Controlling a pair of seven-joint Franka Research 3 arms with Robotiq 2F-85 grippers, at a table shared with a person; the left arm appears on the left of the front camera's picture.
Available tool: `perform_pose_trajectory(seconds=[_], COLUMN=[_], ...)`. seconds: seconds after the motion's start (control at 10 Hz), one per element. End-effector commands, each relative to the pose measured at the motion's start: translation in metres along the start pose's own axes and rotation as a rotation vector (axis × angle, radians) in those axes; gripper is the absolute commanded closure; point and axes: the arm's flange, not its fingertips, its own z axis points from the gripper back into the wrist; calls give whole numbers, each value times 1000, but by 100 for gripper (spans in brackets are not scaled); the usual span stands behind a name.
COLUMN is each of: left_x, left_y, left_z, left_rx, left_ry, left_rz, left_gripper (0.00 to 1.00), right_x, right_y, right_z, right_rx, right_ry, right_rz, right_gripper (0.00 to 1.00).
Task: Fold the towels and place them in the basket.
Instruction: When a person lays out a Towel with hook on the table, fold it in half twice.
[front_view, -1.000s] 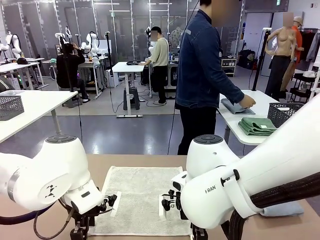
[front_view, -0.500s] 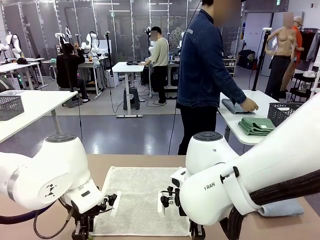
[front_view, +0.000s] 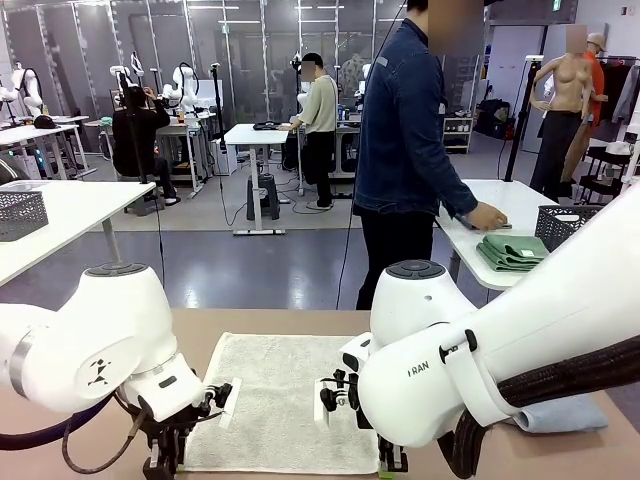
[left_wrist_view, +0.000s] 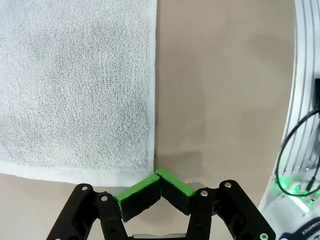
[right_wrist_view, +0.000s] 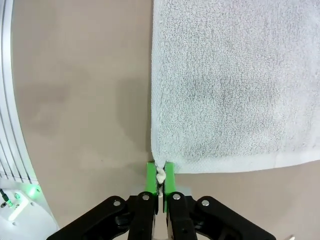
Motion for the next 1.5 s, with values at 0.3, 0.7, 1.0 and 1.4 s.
perform_pose_trajectory(seconds=[0.3, 0.7, 1.0, 1.4], left_x=[-31, -24, -19, -18], left_y=[-29, -22, -19, -28], left_z=[1, 2, -2, 17], left_rx=[-79, -40, -52, -23], left_ry=[-4, -47, -47, -66], left_rz=[-54, -42, -38, -55], left_gripper=[100, 65, 65, 65], right_x=[-5, -4, -5, -7], right_y=[5, 7, 7, 6], right_z=[5, 3, 2, 0], right_rx=[8, 16, 24, 39], right_ry=[-1, -2, 0, 6], right_rz=[31, 42, 44, 38], right_gripper=[100, 100, 100, 100])
